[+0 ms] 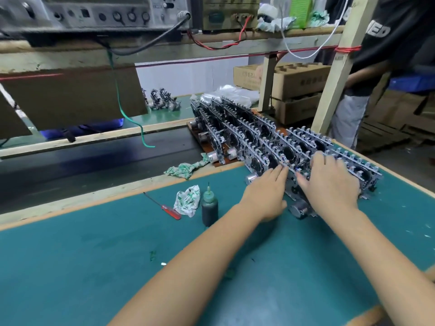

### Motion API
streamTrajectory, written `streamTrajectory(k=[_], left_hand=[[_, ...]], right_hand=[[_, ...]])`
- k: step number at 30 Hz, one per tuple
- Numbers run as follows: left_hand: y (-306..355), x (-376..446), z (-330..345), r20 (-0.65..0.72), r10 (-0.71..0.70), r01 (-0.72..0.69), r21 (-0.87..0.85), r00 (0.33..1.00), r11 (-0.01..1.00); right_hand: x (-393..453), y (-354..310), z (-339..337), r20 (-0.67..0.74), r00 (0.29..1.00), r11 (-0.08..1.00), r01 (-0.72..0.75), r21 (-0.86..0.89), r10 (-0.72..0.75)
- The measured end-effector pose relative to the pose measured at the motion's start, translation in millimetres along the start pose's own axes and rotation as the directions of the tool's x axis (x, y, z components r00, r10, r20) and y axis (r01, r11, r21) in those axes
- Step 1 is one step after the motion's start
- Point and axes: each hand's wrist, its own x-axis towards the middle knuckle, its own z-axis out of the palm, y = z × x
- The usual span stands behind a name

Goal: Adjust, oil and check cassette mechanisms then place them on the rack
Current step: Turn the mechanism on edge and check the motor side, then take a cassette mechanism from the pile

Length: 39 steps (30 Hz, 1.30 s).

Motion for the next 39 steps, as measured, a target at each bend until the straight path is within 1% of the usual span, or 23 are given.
streamTrajectory(k=[1,3,4,6,8,9,11,12,14,16,18,20,22,24,26,28,29,31,33,35,37,38,39], left_hand=[[1,-8,-10,-0.022,-0.032,0.031,-0.028,0.999,0.999],[-1,-34,-30,-0.12,-0.082,0.075,-0.057,0.989,0.996],[-5,-52,-40,-0.182,-0.079,0.071,-0.046,0.98,0.996],[-18,-98,-54,-0.259,-0.042,0.04,-0.012,0.965,0.999],[-35,-152,-65,-0.316,-0.025,0.042,0.048,0.948,0.998],[-46,-179,-68,-0.345,-0.034,0.068,0.086,0.938,0.994],[-66,-232,-69,-0.343,-0.104,0.16,0.141,0.934,0.977],[-76,-256,-66,-0.325,-0.16,0.221,0.16,0.932,0.962],[-94,-304,-61,-0.299,-0.28,0.346,0.195,0.912,0.918],[-111,-351,-56,-0.333,-0.364,0.453,0.245,0.87,0.857],[-122,-397,-54,-0.418,-0.43,0.563,0.279,0.8,0.778],[-129,-439,-56,-0.509,-0.489,0.666,0.253,0.709,0.702],[-134,-477,-59,-0.564,-0.541,0.739,0.201,0.624,0.643],[-140,-506,-61,-0.55,-0.603,0.782,0.162,0.578,0.602],[-149,-524,-61,-0.459,-0.672,0.8,0.171,0.582,0.576],[-157,-533,-59,-0.362,-0.724,0.808,0.208,0.587,0.551],[-159,-533,-59,-0.336,-0.738,0.811,0.225,0.585,0.541],[-160,-533,-60,-0.309,-0.753,0.814,0.23,0.581,0.533],[-159,-532,-60,-0.314,-0.744,0.807,0.177,0.589,0.564],[-152,-526,-63,-0.339,-0.699,0.759,0.08,0.63,0.646],[-143,-514,-63,-0.369,-0.61,0.672,0.059,0.701,0.738],[-140,-505,-61,-0.383,-0.561,0.625,0.06,0.734,0.778],[-135,-493,-61,-0.376,-0.545,0.603,0.046,0.749,0.796]], right_hand=[[-3,-8,-10,-0.041,0.998,0.999,0.038,0.036,-0.036],[-17,-29,-33,-0.172,0.979,0.966,0.148,0.214,-0.112],[-28,-42,-44,-0.212,0.969,0.934,0.186,0.304,-0.124],[-54,-73,-65,-0.225,0.959,0.855,0.258,0.45,-0.171],[-82,-107,-78,-0.216,0.932,0.743,0.363,0.562,-0.293],[-93,-123,-80,-0.203,0.907,0.687,0.412,0.598,-0.368],[-113,-157,-81,-0.149,0.835,0.586,0.486,0.648,-0.529],[-122,-175,-80,-0.1,0.778,0.542,0.517,0.663,-0.62],[-139,-211,-77,-0.018,0.636,0.439,0.553,0.708,-0.771],[-154,-248,-77,-0.022,0.535,0.335,0.56,0.758,-0.845],[-171,-282,-81,-0.006,0.448,0.265,0.541,0.798,-0.894],[-188,-311,-83,-0.03,0.387,0.186,0.508,0.841,-0.922],[-204,-336,-86,-0.075,0.379,0.119,0.462,0.879,-0.922],[-216,-359,-89,-0.044,0.385,0.112,0.373,0.921,-0.922],[-221,-378,-89,0.063,0.349,0.168,0.279,0.945,-0.935],[-223,-392,-87,0.154,0.287,0.215,0.195,0.957,-0.946],[-223,-396,-86,0.187,0.264,0.228,0.136,0.964,-0.946],[-224,-398,-84,0.227,0.248,0.231,-0.012,0.973,-0.942],[-224,-394,-84,0.238,0.255,0.202,-0.159,0.966,-0.937],[-221,-381,-83,0.238,0.264,0.163,-0.277,0.947,-0.935],[-213,-359,-83,0.211,0.3,0.126,-0.278,0.952,-0.93],[-206,-345,-82,0.194,0.327,0.117,-0.239,0.964,-0.925],[-197,-330,-82,0.178,0.356,0.111,-0.202,0.973,-0.918]])
